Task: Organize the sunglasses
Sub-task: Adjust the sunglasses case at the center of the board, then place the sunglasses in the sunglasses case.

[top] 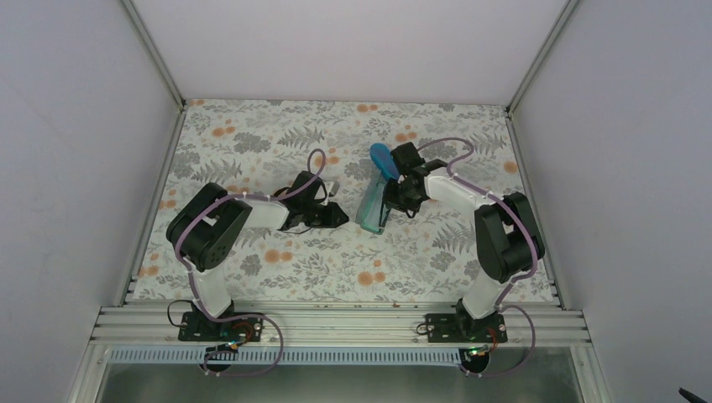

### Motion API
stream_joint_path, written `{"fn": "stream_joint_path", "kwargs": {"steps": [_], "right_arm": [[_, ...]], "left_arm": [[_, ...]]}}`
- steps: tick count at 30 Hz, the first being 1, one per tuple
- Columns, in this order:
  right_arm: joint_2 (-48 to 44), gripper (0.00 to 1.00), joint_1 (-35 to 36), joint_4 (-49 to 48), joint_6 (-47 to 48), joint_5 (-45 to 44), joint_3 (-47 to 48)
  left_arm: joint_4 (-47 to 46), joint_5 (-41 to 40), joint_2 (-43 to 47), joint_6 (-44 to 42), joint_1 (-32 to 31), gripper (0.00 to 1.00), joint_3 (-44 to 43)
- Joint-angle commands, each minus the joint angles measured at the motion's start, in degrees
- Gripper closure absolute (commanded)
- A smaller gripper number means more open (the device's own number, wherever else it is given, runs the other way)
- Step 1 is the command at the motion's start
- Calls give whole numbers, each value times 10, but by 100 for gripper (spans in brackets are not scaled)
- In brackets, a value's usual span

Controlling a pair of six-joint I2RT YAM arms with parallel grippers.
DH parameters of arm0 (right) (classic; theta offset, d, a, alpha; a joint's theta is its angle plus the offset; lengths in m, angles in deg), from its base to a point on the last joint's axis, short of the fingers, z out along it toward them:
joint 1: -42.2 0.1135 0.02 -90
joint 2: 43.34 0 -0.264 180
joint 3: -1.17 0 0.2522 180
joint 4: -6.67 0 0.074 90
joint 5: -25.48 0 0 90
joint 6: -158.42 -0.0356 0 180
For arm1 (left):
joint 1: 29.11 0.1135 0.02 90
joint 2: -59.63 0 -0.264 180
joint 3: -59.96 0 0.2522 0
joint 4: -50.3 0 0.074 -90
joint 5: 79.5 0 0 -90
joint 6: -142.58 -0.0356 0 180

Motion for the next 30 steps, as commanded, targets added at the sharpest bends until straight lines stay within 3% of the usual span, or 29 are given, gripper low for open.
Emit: {"fn": "stream_joint_path", "kwargs": {"steps": [1, 22, 26, 30], "right_arm": [[8, 96, -4, 3, -16, -33, 13], [17, 96, 24, -8, -46, -98, 14], [26, 80, 35, -13, -54, -96, 19], [26, 75, 38, -42, -54, -53, 13]], "left_arm": [[36, -21, -6, -8, -1, 83, 11], [35, -21, -10, -11, -1, 83, 16], [37, -21, -11, -13, -1, 83, 15], [37, -21, -11, -14, -1, 83, 16]]}}
